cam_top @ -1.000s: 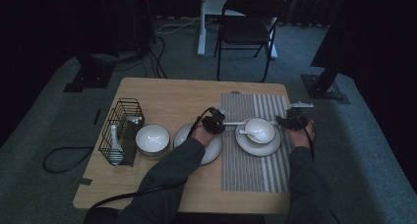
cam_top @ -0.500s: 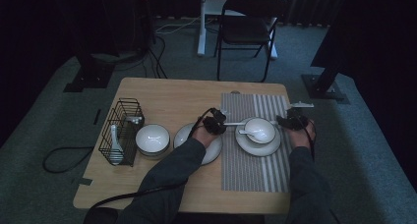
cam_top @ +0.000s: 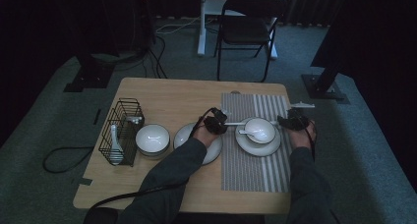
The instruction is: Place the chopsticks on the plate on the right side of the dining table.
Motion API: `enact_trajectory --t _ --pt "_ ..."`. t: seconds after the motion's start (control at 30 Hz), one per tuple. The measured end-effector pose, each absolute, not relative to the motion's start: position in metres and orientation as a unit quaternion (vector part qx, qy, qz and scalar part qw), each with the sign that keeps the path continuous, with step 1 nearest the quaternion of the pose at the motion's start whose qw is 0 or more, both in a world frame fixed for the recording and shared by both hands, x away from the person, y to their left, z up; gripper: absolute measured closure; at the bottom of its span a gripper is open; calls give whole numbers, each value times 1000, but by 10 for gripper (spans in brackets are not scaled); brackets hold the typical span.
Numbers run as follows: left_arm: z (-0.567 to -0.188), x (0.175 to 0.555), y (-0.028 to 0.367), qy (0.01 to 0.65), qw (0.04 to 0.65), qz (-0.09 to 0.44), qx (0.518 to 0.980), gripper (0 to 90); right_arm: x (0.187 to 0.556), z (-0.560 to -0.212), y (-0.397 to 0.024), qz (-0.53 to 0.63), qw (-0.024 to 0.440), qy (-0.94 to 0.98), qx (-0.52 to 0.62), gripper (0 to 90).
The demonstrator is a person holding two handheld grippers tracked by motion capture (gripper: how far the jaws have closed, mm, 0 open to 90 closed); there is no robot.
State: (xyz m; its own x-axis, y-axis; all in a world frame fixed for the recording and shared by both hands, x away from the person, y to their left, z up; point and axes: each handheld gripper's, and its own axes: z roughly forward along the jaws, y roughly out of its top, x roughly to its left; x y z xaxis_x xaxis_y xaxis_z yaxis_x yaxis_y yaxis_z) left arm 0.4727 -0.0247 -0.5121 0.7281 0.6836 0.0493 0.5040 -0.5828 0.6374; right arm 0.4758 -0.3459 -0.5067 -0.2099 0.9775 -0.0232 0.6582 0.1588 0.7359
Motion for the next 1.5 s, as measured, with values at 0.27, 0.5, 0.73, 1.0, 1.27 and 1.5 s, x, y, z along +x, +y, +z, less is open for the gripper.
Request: enact_trajectory --t 0.27,0.5,0.73,1.0,1.27,1.5 --pt "-511 472 -20 343 304 147 877 757 475 -505 -346 312 267 711 570 484" --pt "-509 468 -17 339 302 156 877 778 472 -502 -348 316 274 708 569 483" --pt "-509 467 -16 336 300 159 878 817 471 -503 -349 315 274 708 569 482" --pt "-507 467 -19 331 302 160 880 847 471 -504 -350 316 275 707 569 481" --pt "-510 465 -18 332 300 160 880 833 470 -504 -350 317 275 707 569 481" --pt "-510 464 -19 331 300 160 880 852 470 -503 -350 318 276 707 569 481"
